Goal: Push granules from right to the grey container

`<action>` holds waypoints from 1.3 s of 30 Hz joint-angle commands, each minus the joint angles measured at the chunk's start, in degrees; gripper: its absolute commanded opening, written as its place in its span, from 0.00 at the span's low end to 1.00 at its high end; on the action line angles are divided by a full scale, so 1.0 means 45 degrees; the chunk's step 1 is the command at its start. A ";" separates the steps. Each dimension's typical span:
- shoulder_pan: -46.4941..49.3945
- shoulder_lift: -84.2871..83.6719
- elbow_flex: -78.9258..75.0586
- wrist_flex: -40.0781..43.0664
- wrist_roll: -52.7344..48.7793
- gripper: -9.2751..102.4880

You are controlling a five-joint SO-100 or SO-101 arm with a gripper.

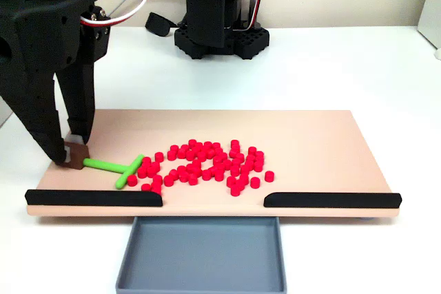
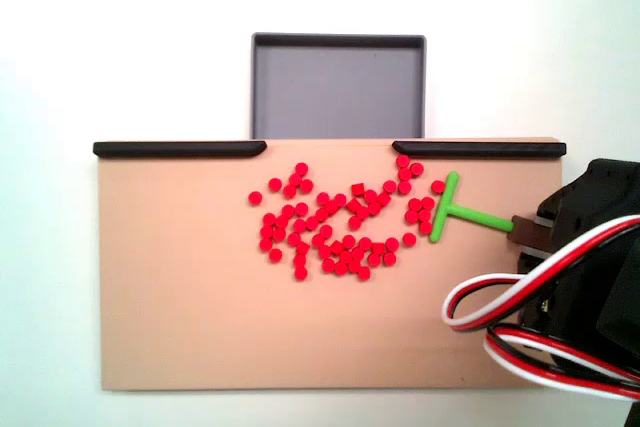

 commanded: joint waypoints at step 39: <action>-0.0684 0.0117 0.0059 0.0098 0.1758 0.08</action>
